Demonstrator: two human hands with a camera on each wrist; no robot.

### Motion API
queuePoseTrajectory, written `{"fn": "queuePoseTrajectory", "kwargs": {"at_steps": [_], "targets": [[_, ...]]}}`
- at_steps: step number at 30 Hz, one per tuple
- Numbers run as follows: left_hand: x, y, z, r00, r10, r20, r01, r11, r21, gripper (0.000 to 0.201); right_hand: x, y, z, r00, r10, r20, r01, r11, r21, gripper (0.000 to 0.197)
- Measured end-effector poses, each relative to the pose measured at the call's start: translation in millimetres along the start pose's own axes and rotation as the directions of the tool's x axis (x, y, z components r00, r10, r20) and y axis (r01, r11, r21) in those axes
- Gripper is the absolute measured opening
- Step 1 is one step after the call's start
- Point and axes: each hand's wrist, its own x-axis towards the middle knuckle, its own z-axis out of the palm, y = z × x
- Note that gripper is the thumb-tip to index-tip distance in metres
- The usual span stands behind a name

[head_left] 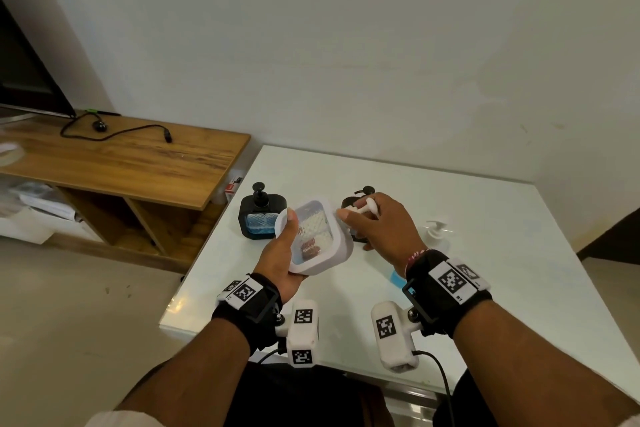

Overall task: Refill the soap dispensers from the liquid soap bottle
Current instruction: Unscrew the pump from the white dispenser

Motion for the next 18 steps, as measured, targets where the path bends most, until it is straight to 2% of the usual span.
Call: {"fn": "queuePoseTrajectory", "kwargs": {"at_steps": [2, 5, 9, 13, 18], "targets": [[1, 0, 0, 1.0, 0.008, -0.008, -0.008, 1.0, 0.002, 0.04, 1, 0, -1, 1.0, -0.022, 0.021, 0.021, 1.0, 0.019, 0.029], [1, 3, 0, 1.0, 0.007, 0.006, -0.007, 1.0, -0.013, 0.038, 3, -3, -6, 0.999, -0.031, 0.024, 0.029, 0.996, 0.085, 0.028], [-1, 2, 1, 1.0, -0.003, -0.007, 0.003, 1.0, 0.0, 0.05, 2, -2, -4, 0.999, -0.011, 0.039, 0.009, 0.999, 0.048, 0.032], [0, 6, -1, 0.999, -0.008, -0.04, 0.007, 1.0, -0.013, 0.043, 7, -3, -8, 0.999, 0.014, -0.042, -0.009, 0.995, 0.098, 0.03], [5, 19, -14, 0.993, 0.019, -0.119, -0.024, 0.999, -0.033, 0.054, 11, -6, -30, 0.995, 0.044, -0.091, -0.03, 0.989, 0.145, 0.026]]}}
